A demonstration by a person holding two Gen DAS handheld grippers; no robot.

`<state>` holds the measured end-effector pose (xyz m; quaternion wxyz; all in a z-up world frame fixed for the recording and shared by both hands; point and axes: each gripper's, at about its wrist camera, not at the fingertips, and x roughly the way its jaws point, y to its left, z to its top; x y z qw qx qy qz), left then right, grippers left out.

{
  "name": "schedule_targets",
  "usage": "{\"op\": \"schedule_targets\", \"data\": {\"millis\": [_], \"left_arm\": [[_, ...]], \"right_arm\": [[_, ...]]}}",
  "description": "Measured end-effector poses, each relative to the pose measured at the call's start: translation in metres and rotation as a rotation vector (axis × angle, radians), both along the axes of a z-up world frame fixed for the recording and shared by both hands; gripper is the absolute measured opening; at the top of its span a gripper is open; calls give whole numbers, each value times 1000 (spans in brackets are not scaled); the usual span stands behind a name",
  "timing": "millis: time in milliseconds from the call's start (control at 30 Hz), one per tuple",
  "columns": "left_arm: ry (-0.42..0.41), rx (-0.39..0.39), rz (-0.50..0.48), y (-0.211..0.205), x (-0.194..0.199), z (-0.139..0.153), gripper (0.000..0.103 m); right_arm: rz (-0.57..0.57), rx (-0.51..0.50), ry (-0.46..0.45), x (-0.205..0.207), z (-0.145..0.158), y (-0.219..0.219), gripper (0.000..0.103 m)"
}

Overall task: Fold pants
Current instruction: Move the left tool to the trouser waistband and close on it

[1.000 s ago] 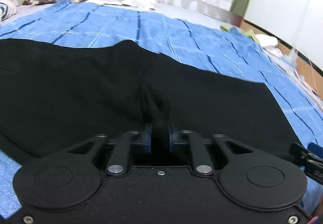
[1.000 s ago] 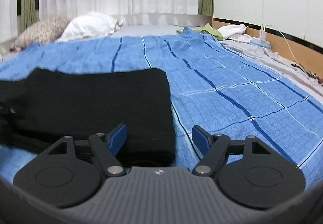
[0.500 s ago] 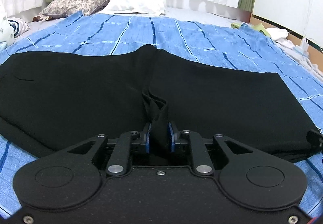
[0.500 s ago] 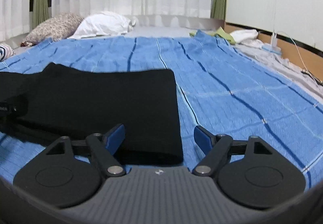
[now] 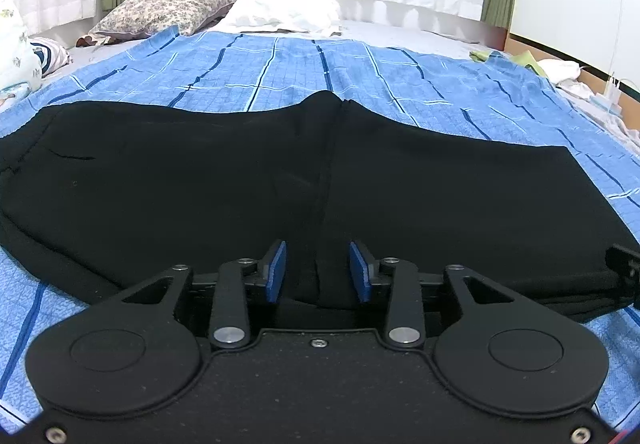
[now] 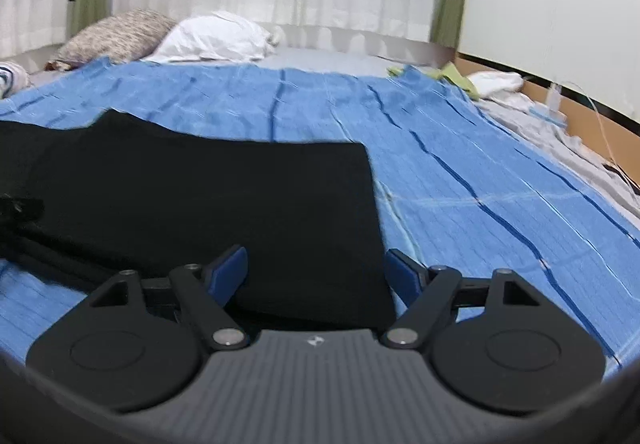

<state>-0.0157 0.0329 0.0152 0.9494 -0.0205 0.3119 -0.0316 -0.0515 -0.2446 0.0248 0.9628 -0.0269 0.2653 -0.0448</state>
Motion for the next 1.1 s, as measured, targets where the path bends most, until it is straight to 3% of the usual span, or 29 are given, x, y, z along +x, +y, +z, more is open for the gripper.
{"op": "schedule_targets", "data": {"millis": [267,433,567,733,867,933,1033,1100], "left_arm": [[-5,-4,-14,3,0,-1,35],[-6,-8,-20,3,-2,-1,38],[-14,-8,-15,10,-10,6,52],[-19,-61,42,37,-15,19,63],[-35,-59,132,69,-16,27,86],[-49,-49,188,88,-17,30,89],[-45,-62,274,119,-15,32,100],[-39,-76,317,138,-14,31,101]], "right_arm": [[110,26,-7,16,4,40,86],[169,-3,65,29,-15,64,86],[172,31,63,28,-4,62,86],[221,85,45,35,5,78,86],[300,81,34,45,10,115,86],[343,73,29,50,13,135,86],[388,74,42,57,10,160,86],[414,77,69,62,5,170,86]]}}
